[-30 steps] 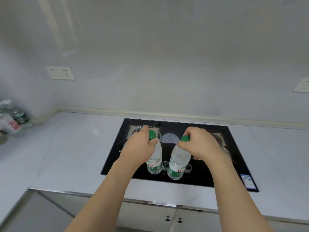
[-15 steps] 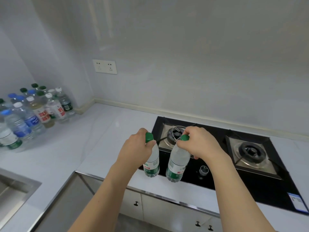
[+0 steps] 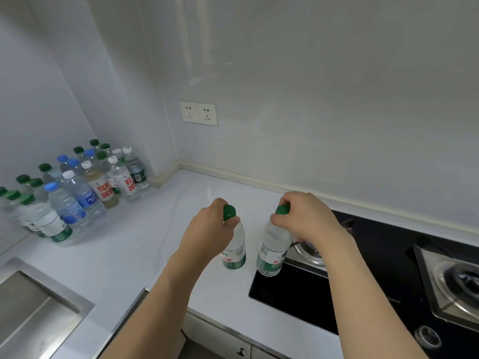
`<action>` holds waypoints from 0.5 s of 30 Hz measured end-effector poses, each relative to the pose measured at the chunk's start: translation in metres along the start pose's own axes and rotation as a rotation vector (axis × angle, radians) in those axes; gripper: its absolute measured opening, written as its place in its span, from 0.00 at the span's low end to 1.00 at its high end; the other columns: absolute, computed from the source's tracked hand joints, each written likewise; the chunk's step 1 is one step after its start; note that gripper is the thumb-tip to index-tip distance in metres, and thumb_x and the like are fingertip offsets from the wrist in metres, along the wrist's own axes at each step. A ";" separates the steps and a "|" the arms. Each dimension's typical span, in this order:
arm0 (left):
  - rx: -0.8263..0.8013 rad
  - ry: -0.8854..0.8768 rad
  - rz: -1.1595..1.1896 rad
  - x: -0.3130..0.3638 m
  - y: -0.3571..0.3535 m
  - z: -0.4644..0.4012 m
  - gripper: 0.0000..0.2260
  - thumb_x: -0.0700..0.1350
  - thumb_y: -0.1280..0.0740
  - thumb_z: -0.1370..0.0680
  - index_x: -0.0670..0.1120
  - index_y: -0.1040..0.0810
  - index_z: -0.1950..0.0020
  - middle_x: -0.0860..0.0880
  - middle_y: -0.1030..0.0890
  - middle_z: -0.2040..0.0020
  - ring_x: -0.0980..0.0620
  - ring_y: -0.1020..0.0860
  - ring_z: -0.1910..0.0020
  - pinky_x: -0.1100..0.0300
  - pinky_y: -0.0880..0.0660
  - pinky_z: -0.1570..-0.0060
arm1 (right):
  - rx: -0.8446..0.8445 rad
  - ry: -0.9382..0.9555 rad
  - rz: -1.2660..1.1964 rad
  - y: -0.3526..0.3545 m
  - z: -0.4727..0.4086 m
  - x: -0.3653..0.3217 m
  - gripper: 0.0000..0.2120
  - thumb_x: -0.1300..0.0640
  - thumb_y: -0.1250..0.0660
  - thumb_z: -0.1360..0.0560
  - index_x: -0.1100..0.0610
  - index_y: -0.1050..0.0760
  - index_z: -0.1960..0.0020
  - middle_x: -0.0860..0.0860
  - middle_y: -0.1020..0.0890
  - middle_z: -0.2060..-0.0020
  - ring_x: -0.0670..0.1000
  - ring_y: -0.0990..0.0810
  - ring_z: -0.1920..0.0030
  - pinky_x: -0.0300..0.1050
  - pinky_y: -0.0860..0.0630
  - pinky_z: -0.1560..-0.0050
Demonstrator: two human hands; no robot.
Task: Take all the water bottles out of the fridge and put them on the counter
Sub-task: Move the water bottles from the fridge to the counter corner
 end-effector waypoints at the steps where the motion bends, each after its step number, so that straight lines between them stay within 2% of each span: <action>1: 0.004 0.008 0.005 -0.004 0.002 -0.009 0.10 0.52 0.37 0.21 0.48 0.29 0.45 0.48 0.22 0.56 0.47 0.23 0.59 0.53 0.25 0.60 | -0.007 0.009 0.015 -0.002 -0.011 -0.005 0.10 0.46 0.32 0.31 0.51 0.25 0.55 0.47 0.21 0.61 0.47 0.24 0.67 0.41 0.31 0.68; 7: 0.069 0.044 0.041 -0.030 0.022 -0.057 0.09 0.52 0.37 0.21 0.47 0.30 0.46 0.48 0.22 0.56 0.48 0.24 0.59 0.54 0.26 0.61 | -0.038 0.046 0.053 -0.020 -0.071 -0.040 0.10 0.47 0.33 0.31 0.53 0.25 0.54 0.48 0.21 0.61 0.49 0.23 0.68 0.41 0.26 0.66; 15: 0.045 0.045 0.032 -0.107 0.043 -0.121 0.10 0.53 0.36 0.22 0.48 0.29 0.46 0.48 0.21 0.56 0.47 0.23 0.59 0.53 0.25 0.60 | -0.077 0.020 0.055 -0.069 -0.139 -0.102 0.09 0.47 0.34 0.31 0.51 0.26 0.56 0.46 0.21 0.62 0.50 0.20 0.72 0.40 0.28 0.67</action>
Point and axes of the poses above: each hand's wrist, its own z-axis away from the middle knuckle, its own y-axis out of the back of the hand, x = y × z, the point moved 7 cm from there along -z, towards the middle knuckle
